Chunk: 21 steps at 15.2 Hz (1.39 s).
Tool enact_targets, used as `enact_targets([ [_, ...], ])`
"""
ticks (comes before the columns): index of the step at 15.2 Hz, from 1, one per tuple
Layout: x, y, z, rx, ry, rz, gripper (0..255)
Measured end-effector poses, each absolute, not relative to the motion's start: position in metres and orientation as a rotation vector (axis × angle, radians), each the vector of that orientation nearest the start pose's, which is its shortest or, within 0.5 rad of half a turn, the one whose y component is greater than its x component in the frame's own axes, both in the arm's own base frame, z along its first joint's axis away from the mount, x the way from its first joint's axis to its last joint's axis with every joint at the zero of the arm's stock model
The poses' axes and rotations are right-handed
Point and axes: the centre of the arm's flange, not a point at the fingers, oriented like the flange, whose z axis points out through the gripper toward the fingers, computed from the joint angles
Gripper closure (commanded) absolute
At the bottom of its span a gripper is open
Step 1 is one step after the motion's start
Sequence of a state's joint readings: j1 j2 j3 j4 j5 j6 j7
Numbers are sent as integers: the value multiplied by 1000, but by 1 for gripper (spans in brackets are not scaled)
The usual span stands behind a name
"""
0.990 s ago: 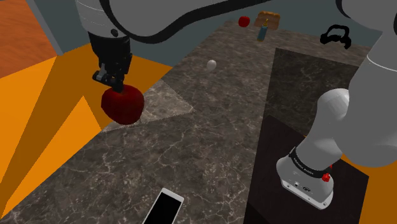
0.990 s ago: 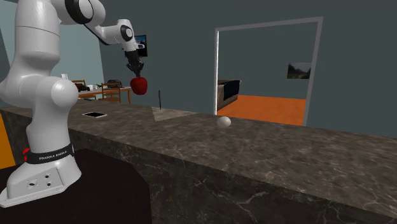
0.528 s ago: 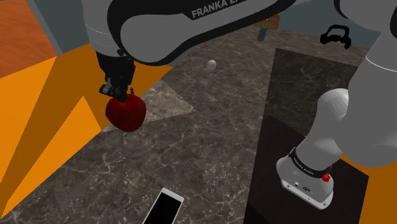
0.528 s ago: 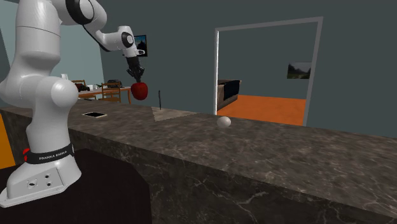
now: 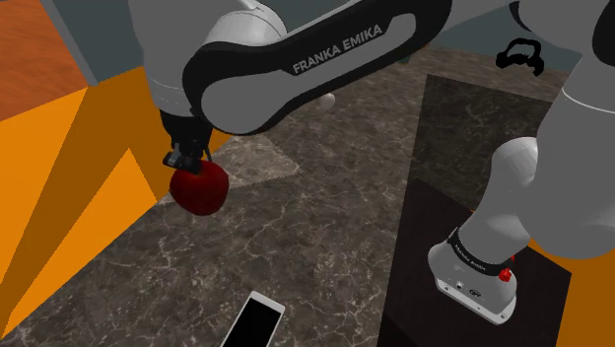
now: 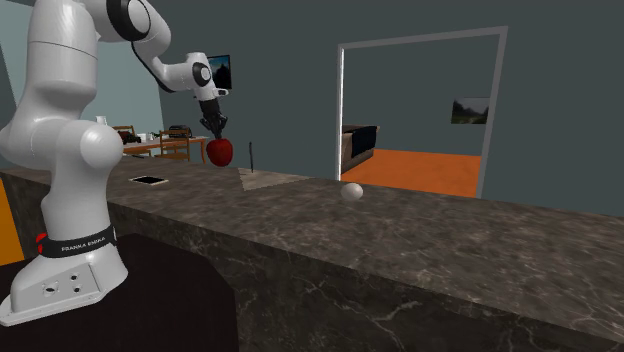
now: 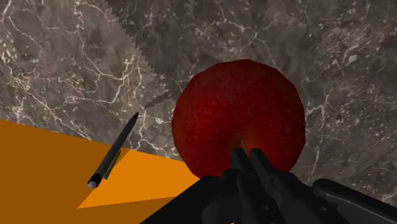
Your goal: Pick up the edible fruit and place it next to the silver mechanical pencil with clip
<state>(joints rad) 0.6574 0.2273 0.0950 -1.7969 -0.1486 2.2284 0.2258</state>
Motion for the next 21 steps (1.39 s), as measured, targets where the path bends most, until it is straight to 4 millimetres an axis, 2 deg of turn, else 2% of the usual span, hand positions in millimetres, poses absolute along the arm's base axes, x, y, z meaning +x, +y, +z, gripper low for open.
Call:
enact_targets([
  [5,474,432,417,-2978,-923,-361,255],
  [11,475,432,413,-2977,-922,-362,255],
  [12,475,432,413,-2977,-922,-362,0],
  [18,475,432,414,-2977,-922,-362,0],
  [21,467,431,440,-2977,-922,-363,0],
])
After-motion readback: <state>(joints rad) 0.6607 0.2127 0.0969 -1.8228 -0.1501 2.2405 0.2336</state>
